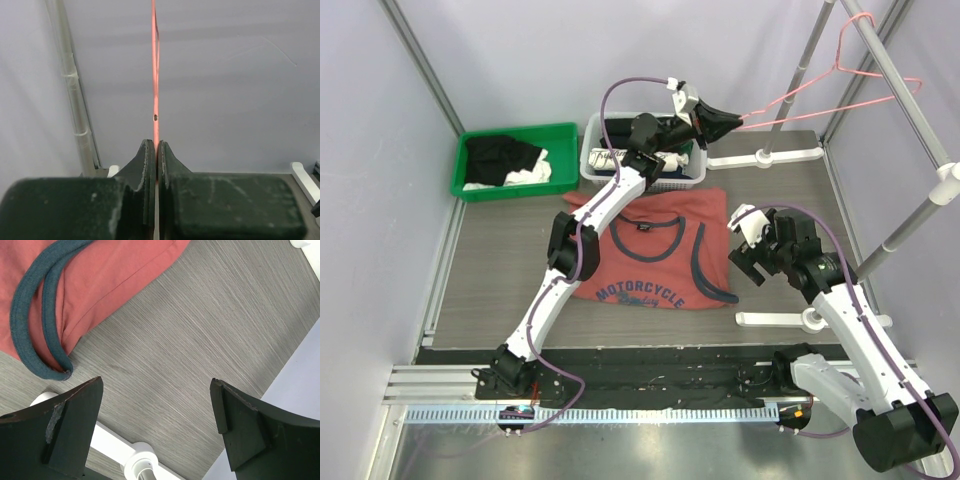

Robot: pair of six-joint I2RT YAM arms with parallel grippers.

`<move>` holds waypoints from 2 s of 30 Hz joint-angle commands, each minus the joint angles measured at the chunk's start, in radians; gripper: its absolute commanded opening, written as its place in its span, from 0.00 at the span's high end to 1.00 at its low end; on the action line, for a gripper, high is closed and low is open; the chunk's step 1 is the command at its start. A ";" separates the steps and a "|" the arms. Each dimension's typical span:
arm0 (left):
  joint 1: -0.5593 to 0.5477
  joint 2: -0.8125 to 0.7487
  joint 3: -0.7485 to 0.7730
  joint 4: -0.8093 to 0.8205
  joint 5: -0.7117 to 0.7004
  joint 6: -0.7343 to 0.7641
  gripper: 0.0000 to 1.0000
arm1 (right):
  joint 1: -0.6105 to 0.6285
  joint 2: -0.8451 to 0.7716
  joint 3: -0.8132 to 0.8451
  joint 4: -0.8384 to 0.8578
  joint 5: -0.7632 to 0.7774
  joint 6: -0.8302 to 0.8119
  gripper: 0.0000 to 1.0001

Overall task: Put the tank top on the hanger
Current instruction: Pick up the hanger from the clothesline.

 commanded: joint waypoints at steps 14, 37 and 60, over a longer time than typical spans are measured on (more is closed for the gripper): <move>-0.002 -0.180 0.052 -0.097 0.029 -0.040 1.00 | -0.005 0.006 0.094 -0.006 0.004 0.025 0.04; 0.078 -0.257 0.070 -0.136 0.061 -0.125 1.00 | -0.006 0.061 0.226 -0.060 -0.058 0.035 0.01; 0.256 -0.603 -0.347 -0.511 0.181 0.071 1.00 | -0.006 0.173 0.519 -0.137 -0.197 0.039 0.00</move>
